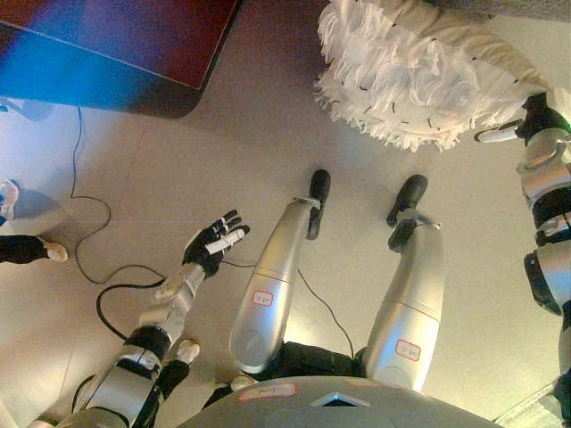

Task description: Pick up the pillow and put it on the sofa.

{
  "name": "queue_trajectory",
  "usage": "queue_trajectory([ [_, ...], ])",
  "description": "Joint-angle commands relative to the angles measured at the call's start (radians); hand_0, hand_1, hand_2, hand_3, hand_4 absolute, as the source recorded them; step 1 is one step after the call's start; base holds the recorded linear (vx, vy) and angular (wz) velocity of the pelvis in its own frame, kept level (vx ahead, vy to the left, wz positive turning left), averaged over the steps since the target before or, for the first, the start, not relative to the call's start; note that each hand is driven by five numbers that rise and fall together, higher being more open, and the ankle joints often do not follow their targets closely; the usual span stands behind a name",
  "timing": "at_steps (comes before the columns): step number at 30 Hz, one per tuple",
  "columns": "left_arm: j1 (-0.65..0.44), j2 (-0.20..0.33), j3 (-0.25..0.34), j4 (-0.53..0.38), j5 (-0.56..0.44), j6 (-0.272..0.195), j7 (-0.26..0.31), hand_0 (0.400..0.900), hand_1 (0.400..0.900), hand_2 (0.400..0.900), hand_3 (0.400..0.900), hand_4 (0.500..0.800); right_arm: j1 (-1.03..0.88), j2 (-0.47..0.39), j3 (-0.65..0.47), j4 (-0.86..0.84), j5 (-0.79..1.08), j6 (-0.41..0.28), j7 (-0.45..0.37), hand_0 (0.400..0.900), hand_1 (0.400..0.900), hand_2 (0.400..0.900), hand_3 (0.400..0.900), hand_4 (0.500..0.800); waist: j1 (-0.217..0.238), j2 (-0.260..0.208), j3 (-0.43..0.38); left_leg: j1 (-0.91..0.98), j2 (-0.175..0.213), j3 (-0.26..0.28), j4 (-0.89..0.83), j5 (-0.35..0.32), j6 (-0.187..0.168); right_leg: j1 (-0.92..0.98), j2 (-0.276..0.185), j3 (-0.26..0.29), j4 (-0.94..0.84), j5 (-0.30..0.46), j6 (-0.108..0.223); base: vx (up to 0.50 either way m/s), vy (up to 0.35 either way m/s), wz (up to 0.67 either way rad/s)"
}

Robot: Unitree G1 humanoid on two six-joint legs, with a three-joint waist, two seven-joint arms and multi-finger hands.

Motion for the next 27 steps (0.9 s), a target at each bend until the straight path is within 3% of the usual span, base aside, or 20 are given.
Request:
queue_trajectory([
  [1, 0.101, 0.025, 0.046, -0.009, -0.057, -0.052, -0.04, 0.9, 0.9, 0.9, 0.9, 0.8, -0.068, -0.169, 0.023, 0.02, 0.083, 0.015, -0.008, 0.9, 0.9, 0.9, 0.9, 0.8, 0.004, 0.077, 0.002, 0.019, 0.018, -0.05, -0.097, 0.055, -0.029, 0.04, 0.011, -0.008, 0.141, -0.148, -0.045, 0.11, -0.011, 0.06],
  [7, 0.147, 0.024, 0.061, -0.009, -0.065, -0.064, -0.067, 0.9, 0.9, 0.9, 0.9, 0.8, -0.103, -0.189, -0.015, 0.04, 0.185, 0.025, -0.008, 0.9, 0.9, 0.9, 0.9, 0.8, 0.008, 0.086, 0.002, 0.014, 0.028, -0.044, -0.085, 0.056, -0.036, 0.037, 0.011, -0.013, 0.162, -0.16, -0.055, 0.08, -0.018, 0.06],
  [11, 0.165, 0.022, 0.07, -0.013, -0.064, -0.053, -0.08, 0.9, 0.9, 0.9, 0.9, 0.8, -0.115, -0.193, -0.062, 0.049, 0.306, 0.008, 0.041, 0.9, 0.9, 0.9, 0.9, 0.8, 0.014, 0.09, 0.002, 0.013, 0.025, -0.048, -0.069, 0.054, -0.039, 0.038, 0.01, -0.014, 0.178, -0.163, -0.058, 0.07, -0.01, 0.0],
  [20, 0.208, 0.019, 0.091, -0.007, -0.084, -0.049, -0.09, 0.9, 0.9, 0.9, 0.9, 0.8, -0.192, -0.217, -0.056, 0.038, 0.343, 0.01, 0.12, 0.9, 0.9, 0.9, 0.9, 0.8, 0.018, 0.104, 0.002, -0.015, 0.029, -0.04, -0.004, 0.039, -0.049, 0.0, 0.005, -0.007, 0.254, -0.187, -0.072, 0.07, 0.002, 0.01],
  [21, 0.213, 0.02, 0.093, -0.006, -0.086, -0.052, -0.091, 0.9, 0.9, 0.9, 0.9, 0.8, -0.201, -0.223, -0.047, 0.037, 0.349, -0.002, 0.153, 0.798, 0.798, 0.798, 0.798, 0.739, 0.02, 0.104, 0.002, -0.017, 0.031, -0.041, -0.003, 0.04, -0.05, -0.002, 0.006, -0.008, 0.257, -0.189, -0.074, 0.05, -0.017, 0.04],
  [22, 0.214, 0.022, 0.096, -0.006, -0.09, -0.052, -0.093, 0.9, 0.9, 0.9, 0.9, 0.8, -0.206, -0.226, -0.041, 0.033, 0.359, -0.005, 0.171, 0.4, 0.4, 0.4, 0.4, 0.5, 0.02, 0.103, 0.002, -0.019, 0.033, -0.041, -0.002, 0.04, -0.052, -0.004, 0.006, -0.009, 0.258, -0.19, -0.076, 0.04, -0.029, 0.04],
  [27, 0.228, 0.027, 0.121, -0.009, -0.101, -0.057, -0.112, 0.9, 0.9, 0.9, 0.9, 0.8, -0.193, -0.236, -0.046, 0.01, 0.399, -0.031, 0.191, 0.4, 0.4, 0.4, 0.4, 0.5, 0.024, 0.097, 0.002, -0.03, 0.04, -0.044, 0.006, 0.041, -0.057, -0.013, 0.005, -0.017, 0.268, -0.196, -0.081, 0.02, -0.045, 0.05],
])
